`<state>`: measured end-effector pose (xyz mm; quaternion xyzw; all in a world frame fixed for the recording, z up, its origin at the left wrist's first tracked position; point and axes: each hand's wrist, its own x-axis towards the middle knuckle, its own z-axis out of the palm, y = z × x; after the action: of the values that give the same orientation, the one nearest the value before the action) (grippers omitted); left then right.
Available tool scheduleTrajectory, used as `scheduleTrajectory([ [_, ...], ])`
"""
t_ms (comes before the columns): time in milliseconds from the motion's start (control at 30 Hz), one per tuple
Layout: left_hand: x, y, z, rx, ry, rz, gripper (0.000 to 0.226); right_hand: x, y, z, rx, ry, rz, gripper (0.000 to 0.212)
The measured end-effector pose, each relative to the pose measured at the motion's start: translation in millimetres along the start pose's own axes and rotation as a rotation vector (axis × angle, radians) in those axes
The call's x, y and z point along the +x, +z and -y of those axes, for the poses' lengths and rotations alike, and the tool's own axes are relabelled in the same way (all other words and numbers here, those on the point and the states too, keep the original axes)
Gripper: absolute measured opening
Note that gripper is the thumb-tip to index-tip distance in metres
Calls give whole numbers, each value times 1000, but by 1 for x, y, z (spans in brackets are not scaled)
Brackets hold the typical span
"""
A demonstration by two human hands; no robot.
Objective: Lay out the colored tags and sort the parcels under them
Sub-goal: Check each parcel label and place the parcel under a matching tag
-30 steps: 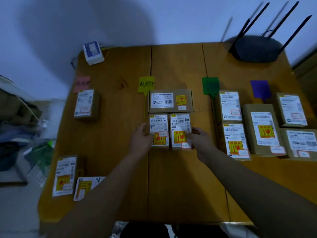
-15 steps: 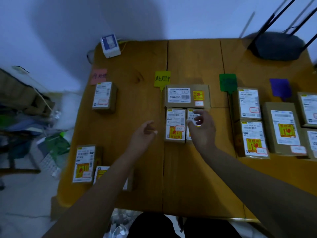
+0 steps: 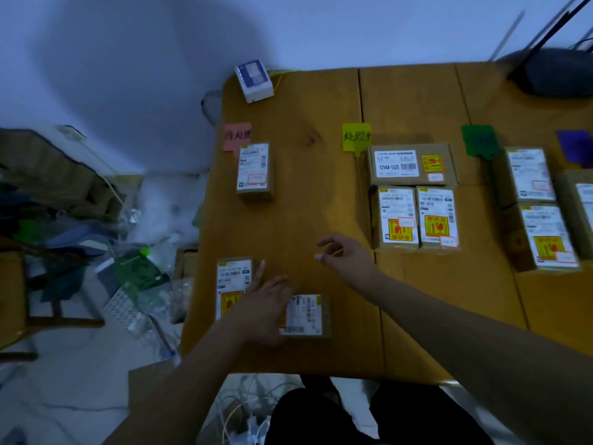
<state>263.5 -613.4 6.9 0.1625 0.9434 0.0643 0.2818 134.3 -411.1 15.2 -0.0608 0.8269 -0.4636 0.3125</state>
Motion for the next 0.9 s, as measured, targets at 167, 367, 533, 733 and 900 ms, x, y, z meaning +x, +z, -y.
scheduleTrajectory([
  [167,-1,-21,-7,-264,-18,-325,100,-10,-19,20,135,39,-22,40],
  [367,-11,-122,2,-274,45,-533,99,-37,-66,75,97,-137,111,45],
  [533,-20,-186,19,-386,61,-746,100,-50,-97,118,395,-129,35,31],
  [733,-32,-211,17,-1486,-133,-678,77,-60,-112,137,653,-121,74,40],
  [900,-45,-221,14,-1263,-77,-555,71,-63,-123,158,463,-187,159,58],
])
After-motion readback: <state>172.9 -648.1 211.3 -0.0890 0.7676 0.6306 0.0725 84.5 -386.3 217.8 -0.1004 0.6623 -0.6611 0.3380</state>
